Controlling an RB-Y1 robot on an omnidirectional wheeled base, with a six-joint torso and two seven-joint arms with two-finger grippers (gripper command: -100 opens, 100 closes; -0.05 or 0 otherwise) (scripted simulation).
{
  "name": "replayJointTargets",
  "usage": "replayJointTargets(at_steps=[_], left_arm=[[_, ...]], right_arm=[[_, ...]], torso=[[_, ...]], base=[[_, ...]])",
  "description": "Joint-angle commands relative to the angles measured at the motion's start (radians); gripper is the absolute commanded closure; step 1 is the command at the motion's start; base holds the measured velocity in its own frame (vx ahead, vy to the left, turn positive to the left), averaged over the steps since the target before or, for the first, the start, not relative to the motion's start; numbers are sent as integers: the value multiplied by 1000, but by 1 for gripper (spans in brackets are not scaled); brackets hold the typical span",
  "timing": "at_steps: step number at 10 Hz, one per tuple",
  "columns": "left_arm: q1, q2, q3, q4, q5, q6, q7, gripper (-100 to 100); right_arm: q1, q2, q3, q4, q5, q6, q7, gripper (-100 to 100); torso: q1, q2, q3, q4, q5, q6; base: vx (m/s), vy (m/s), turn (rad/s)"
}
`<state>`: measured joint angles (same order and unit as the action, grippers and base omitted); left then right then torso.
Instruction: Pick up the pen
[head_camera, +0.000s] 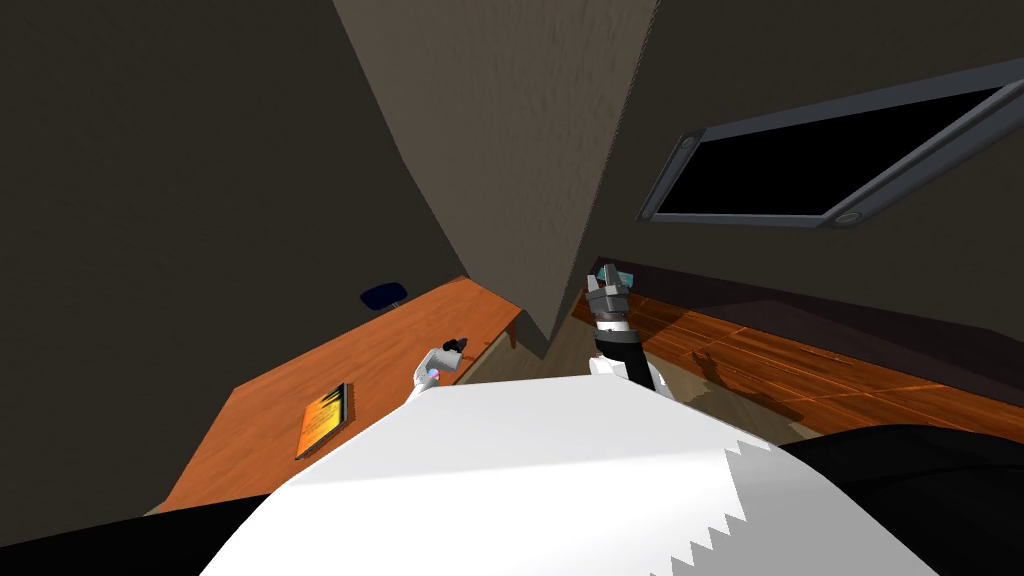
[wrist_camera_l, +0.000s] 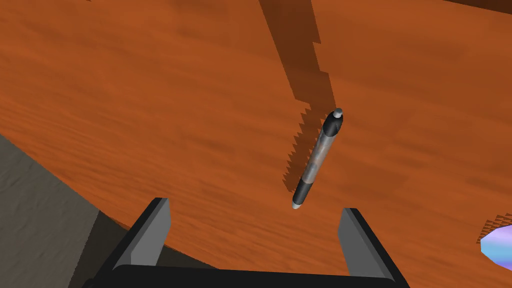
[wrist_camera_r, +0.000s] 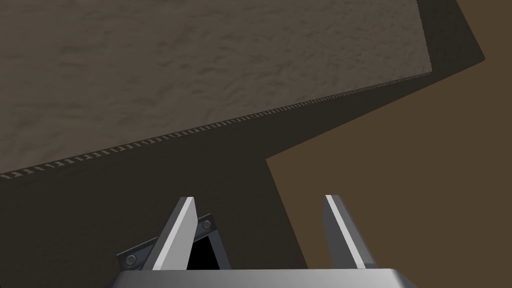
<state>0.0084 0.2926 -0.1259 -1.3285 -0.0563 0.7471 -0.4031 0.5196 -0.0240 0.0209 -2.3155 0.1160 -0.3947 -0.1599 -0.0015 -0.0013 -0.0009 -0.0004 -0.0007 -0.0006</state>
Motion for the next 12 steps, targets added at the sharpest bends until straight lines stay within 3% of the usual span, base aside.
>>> replayJointTargets(at_steps=[1,6,7,8,9,12], left_arm=[[-18,12,-6,40,0,44,-17,-100],[-56,55,-19,121,2,140,-55,-100],[-66,41,-19,127,-6,127,-46,-100],[-67,42,-20,130,-7,130,-47,0],[-67,39,-19,160,-13,102,-39,-100],[-68,33,-18,220,-26,46,-23,-100]], right_arm=[[0,0,0,0,0,0,0,0],[0,0,0,0,0,0,0,0],[0,0,0,0,0,0,0,0],[0,0,0,0,0,0,0,0],[0,0,0,0,0,0,0,0],[0,0,0,0,0,0,0,0]], torso=[[0,0,0,0,0,0],[0,0,0,0,0,0],[0,0,0,0,0,0],[0,1,1,0,0,0],[1,2,1,0,0,0],[2,0,0,0,1,0]], base=[[31,-25,-55],[31,-26,-29],[12,-12,-3],[0,0,0],[23,6,-32],[41,16,-30]])
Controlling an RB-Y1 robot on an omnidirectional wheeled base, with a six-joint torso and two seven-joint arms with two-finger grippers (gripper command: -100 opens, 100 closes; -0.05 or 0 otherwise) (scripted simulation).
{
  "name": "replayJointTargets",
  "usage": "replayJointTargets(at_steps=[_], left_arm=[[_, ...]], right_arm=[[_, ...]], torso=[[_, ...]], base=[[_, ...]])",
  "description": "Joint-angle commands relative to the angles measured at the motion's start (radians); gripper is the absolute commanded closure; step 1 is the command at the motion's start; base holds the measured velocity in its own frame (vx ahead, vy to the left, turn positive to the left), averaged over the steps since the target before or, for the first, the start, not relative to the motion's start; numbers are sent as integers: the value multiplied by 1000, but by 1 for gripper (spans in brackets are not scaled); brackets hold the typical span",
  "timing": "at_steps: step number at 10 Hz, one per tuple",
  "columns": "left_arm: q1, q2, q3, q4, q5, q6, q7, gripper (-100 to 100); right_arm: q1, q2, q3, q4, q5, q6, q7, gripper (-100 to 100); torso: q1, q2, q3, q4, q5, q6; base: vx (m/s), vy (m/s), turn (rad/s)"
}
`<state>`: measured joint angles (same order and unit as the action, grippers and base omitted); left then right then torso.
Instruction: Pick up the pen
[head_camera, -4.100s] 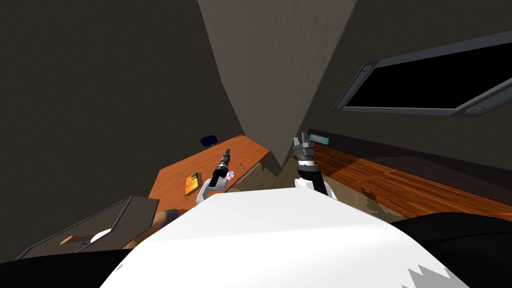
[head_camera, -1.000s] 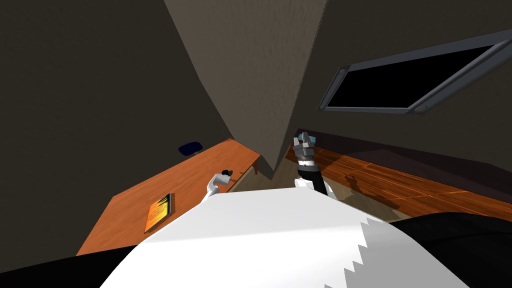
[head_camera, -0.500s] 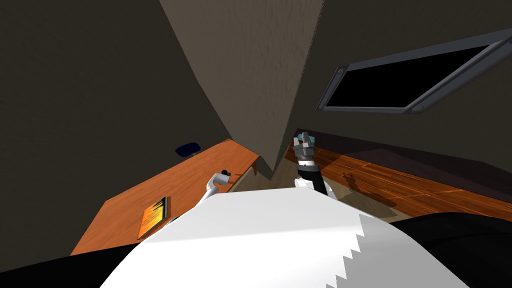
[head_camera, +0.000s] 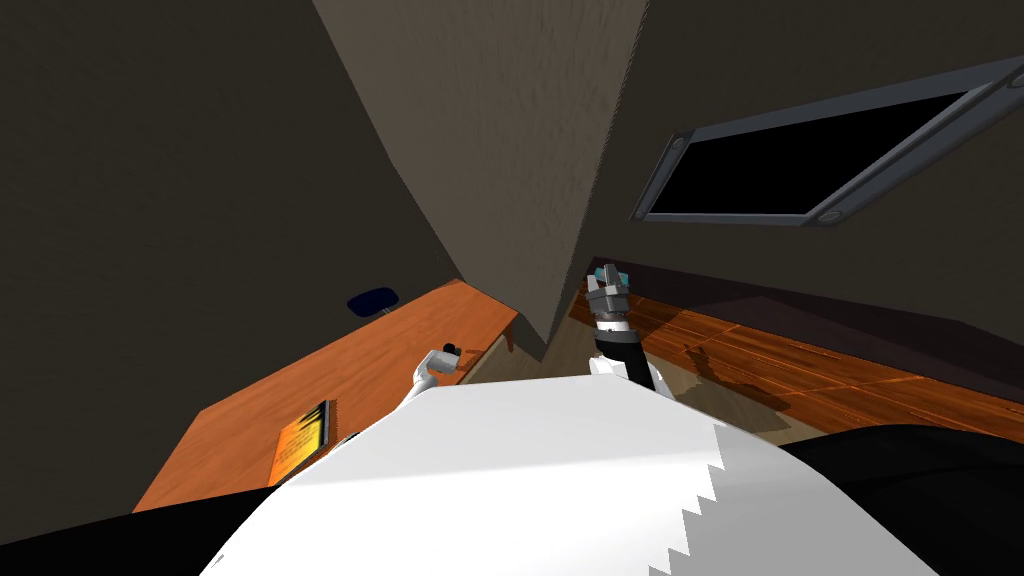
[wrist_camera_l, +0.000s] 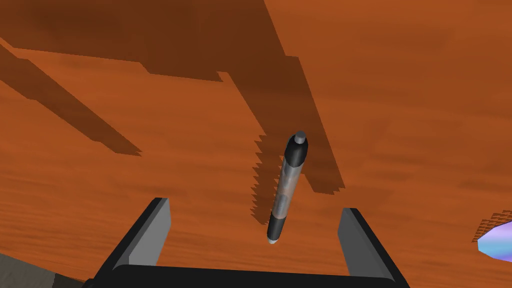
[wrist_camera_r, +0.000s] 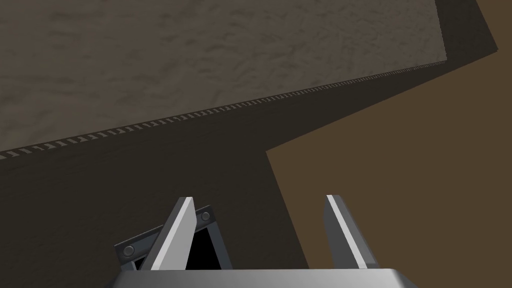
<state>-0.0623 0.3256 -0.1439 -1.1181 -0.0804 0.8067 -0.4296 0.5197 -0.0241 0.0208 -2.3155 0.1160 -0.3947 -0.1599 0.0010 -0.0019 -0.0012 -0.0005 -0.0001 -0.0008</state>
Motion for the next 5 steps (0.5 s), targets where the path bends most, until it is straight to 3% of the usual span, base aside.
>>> replayJointTargets(at_steps=[1,2,5], left_arm=[[0,0,0,0,0,0,0,-100],[0,-1,0,2,-1,-3,2,100],[0,0,0,2,-1,-2,1,100]], right_arm=[[0,0,0,0,0,0,0,0],[0,0,0,0,0,0,0,0],[0,0,0,0,0,0,0,0]], torso=[[0,0,0,0,0,0],[0,1,1,0,0,0],[-1,2,1,1,0,0]], base=[[18,9,-6],[0,0,0],[0,1,0]])
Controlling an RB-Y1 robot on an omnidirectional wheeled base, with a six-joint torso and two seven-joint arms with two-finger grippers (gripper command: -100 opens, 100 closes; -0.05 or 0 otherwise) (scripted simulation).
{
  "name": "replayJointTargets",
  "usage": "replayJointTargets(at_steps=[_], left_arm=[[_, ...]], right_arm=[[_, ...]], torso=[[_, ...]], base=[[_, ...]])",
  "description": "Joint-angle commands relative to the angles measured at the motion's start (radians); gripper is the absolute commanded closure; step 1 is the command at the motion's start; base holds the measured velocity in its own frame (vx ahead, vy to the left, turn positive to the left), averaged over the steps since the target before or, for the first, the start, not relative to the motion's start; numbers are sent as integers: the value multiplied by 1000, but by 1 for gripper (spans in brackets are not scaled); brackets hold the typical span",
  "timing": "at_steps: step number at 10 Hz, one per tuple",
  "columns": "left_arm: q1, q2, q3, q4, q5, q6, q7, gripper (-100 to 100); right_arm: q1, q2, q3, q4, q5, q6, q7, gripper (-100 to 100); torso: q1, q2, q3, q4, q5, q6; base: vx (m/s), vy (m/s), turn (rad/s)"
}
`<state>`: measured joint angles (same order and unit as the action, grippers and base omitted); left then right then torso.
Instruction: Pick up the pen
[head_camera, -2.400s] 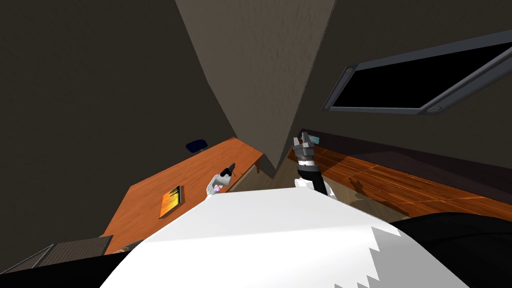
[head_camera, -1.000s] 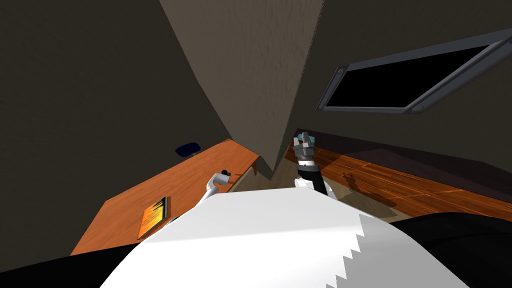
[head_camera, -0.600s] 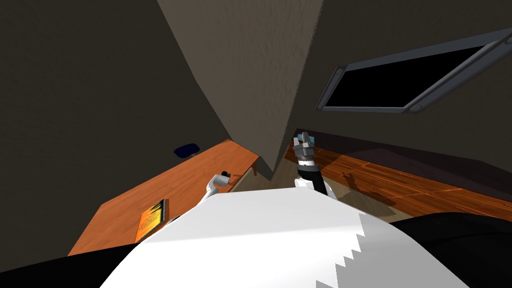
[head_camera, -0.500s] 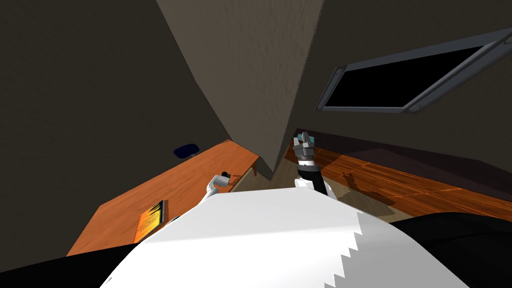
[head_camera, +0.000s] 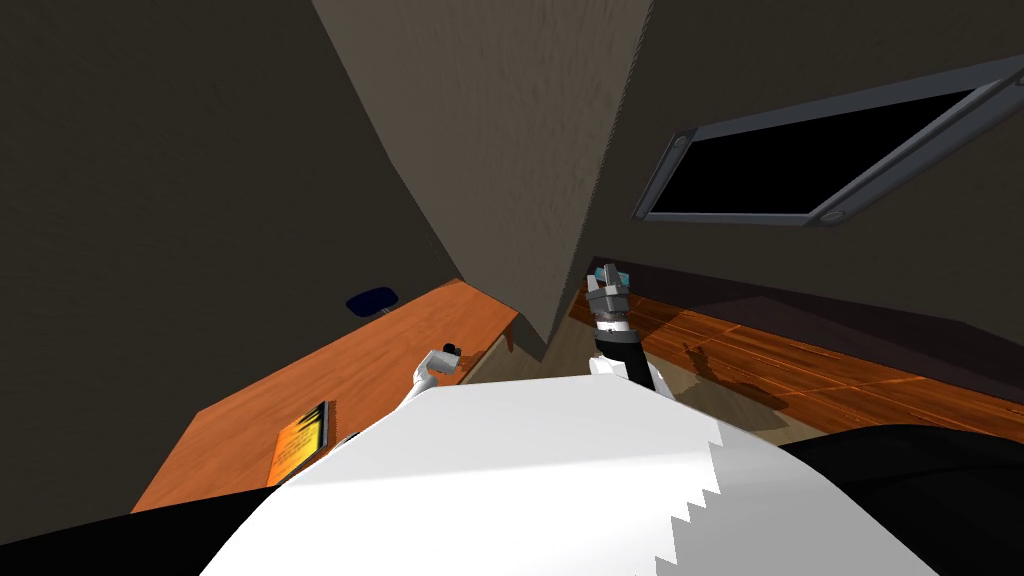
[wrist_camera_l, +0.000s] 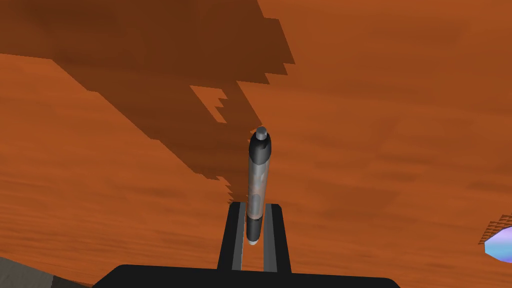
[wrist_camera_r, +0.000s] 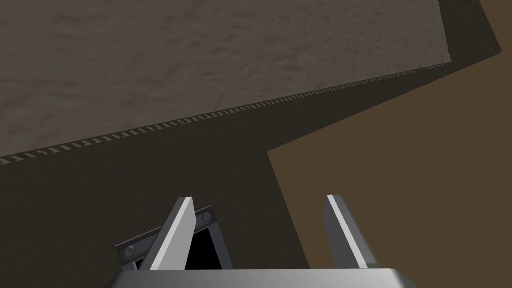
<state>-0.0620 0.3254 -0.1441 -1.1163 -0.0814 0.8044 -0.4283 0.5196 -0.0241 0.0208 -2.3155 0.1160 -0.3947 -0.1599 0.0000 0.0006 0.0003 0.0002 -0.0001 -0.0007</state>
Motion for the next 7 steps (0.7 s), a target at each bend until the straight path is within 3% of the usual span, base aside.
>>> replayJointTargets(at_steps=[1,2,3,5,6,7], left_arm=[[0,0,0,0,0,0,0,100],[0,0,0,0,0,0,0,0],[3,4,0,-32,8,26,-8,100],[3,8,-1,-72,16,63,-19,100],[3,5,-1,-60,12,49,-13,100],[3,6,-2,-62,12,54,-15,0]], right_arm=[[0,0,0,0,0,0,0,0],[0,0,0,0,0,0,0,0],[0,0,0,0,0,0,0,0],[0,0,0,0,0,0,0,0],[0,0,0,0,0,0,0,0],[0,0,0,0,0,0,0,0]], torso=[[0,0,0,0,0,0],[0,0,0,0,0,0],[0,0,0,0,0,0],[-1,3,2,1,0,0],[-2,4,2,1,0,0],[-1,2,1,1,0,0]], base=[[0,0,0],[0,0,0],[-27,-11,36],[-46,-19,35],[-19,-11,4],[0,0,0]])
